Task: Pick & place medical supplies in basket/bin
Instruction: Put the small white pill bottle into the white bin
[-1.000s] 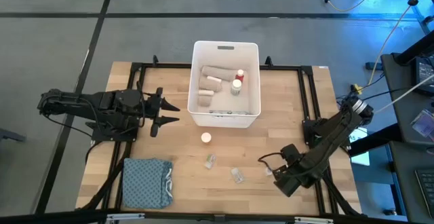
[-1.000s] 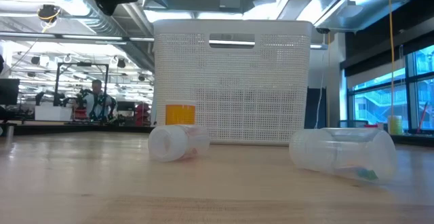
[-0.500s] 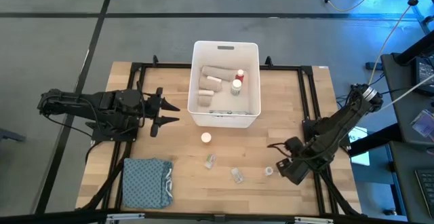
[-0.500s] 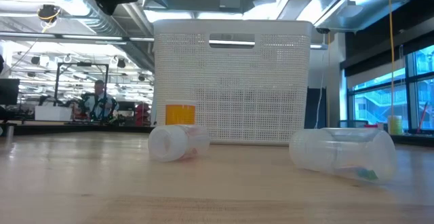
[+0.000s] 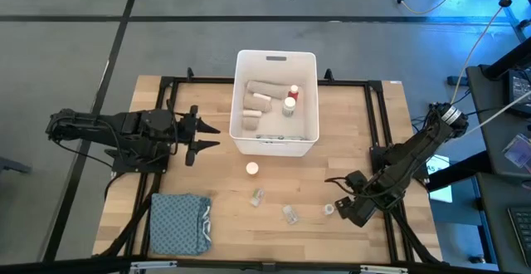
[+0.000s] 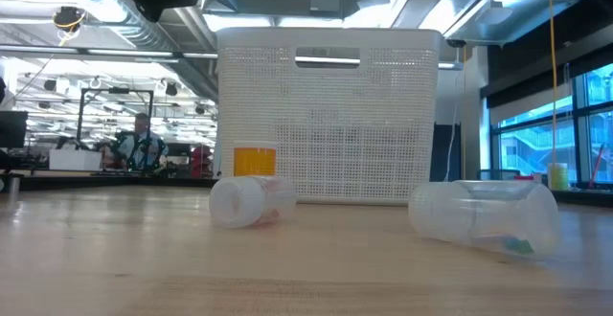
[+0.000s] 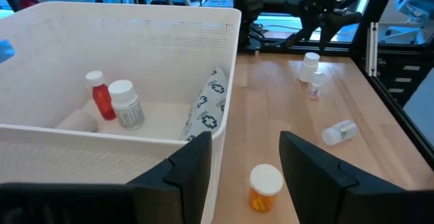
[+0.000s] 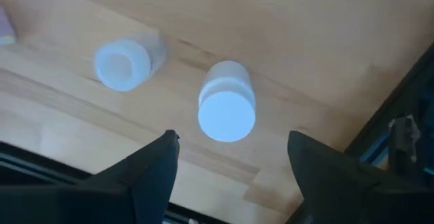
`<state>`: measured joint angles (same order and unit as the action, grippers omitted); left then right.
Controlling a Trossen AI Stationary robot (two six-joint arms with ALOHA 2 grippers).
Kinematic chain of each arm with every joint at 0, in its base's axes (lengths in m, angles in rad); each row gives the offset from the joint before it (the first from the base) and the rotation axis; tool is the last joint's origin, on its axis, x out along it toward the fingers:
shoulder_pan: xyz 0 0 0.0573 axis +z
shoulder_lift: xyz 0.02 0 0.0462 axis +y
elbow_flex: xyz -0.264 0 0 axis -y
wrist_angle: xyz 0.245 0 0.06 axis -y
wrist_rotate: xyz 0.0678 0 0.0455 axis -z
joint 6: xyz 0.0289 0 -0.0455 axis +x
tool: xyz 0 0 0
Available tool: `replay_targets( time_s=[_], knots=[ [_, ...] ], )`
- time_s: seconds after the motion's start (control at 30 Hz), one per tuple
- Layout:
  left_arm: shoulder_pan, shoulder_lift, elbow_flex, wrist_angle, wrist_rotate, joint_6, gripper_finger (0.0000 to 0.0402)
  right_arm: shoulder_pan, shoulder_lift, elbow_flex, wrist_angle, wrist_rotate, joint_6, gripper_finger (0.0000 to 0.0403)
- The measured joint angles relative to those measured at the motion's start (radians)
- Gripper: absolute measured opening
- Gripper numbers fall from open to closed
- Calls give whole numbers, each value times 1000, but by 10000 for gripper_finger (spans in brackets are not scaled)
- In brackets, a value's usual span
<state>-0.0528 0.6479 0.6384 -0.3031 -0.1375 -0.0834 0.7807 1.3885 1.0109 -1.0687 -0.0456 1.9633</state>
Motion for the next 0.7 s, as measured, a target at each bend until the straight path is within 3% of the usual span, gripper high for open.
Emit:
replay_targets(
  time_s=[0.7],
  knots=[
    [0,0,0,0,-7,0,166,-1,37,-19,123,16,-40,295]
  ],
)
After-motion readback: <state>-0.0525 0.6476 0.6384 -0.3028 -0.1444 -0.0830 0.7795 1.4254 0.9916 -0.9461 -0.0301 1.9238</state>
